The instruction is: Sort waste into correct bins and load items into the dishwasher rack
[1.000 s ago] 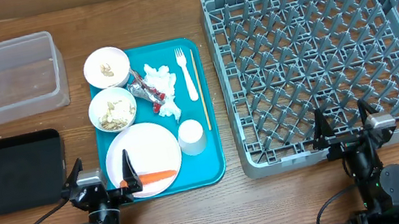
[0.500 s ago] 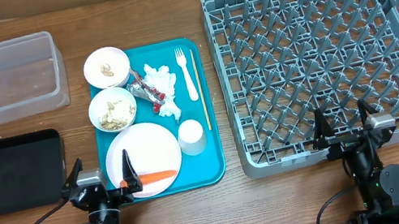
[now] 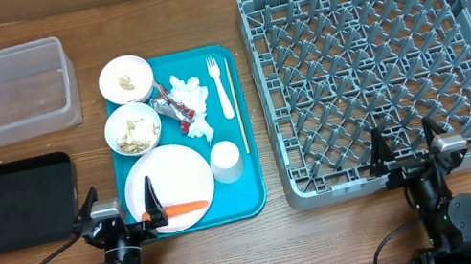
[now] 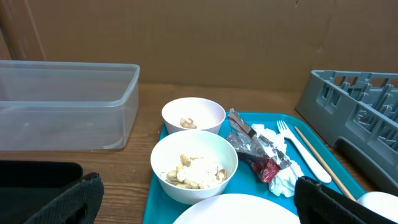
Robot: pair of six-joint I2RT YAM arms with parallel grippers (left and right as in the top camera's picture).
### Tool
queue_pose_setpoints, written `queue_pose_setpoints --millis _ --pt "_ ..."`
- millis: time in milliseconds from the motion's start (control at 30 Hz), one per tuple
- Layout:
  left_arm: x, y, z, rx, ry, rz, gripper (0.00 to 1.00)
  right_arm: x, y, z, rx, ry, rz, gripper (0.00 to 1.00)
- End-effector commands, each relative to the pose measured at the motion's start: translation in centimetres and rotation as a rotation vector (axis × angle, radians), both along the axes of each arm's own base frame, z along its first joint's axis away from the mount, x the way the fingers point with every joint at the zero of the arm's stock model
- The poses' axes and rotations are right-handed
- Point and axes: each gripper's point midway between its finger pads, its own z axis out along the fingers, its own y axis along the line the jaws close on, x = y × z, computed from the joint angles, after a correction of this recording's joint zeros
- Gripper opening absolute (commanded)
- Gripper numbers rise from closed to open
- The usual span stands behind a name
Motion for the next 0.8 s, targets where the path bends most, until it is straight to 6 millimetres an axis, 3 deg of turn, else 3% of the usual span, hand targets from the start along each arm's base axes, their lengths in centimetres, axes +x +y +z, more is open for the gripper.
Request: queue_pose_setpoints --millis 0,767 --pt "-0.02 0.31 -0.02 -0.017 -0.004 0.017 1.00 0.00 -0.18 -0.15 -0.004 -0.005 -0.009 1.00" --pt "-0.01 0.31 -0.10 -0.017 0.000 0.017 1.00 0.00 -0.18 -0.15 -0.004 -0.005 -0.009 1.00"
